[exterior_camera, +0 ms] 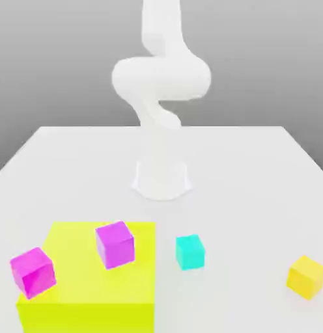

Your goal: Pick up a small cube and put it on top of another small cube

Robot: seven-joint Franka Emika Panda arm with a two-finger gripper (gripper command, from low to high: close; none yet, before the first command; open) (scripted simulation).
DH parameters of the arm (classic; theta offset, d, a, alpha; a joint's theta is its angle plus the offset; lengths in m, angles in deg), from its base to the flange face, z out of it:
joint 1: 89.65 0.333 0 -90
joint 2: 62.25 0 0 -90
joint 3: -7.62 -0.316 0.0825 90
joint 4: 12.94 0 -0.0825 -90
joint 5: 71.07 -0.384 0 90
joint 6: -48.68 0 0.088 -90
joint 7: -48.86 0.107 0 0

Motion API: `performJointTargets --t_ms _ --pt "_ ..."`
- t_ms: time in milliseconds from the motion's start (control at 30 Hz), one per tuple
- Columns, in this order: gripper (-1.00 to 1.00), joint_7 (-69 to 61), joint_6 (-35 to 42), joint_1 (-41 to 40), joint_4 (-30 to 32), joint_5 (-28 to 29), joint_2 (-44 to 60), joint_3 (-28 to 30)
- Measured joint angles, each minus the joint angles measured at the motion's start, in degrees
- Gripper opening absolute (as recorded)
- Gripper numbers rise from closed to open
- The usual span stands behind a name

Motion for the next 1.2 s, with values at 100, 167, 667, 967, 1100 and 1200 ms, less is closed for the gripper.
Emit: performJointTargets --t_ms 100,167,667,967,1100,1200 --pt "0.00 0.5 -2.4 0.8 0.9 1.2 6.5 -2.8" --pt "0.00 0.8 -3.9 1.4 1.4 2.1 10.7 -4.6" --pt "0.00 4.7 -15.1 9.4 5.5 10.1 41.9 -15.6" --pt "0.00 7.4 -23.7 15.9 6.5 15.1 60.4 -15.9" --pt "-1.00 10.2 -27.9 18.9 5.3 18.9 66.1 -12.3" --pt "-1.00 10.3 -27.9 18.9 5.3 18.9 66.1 -12.3"
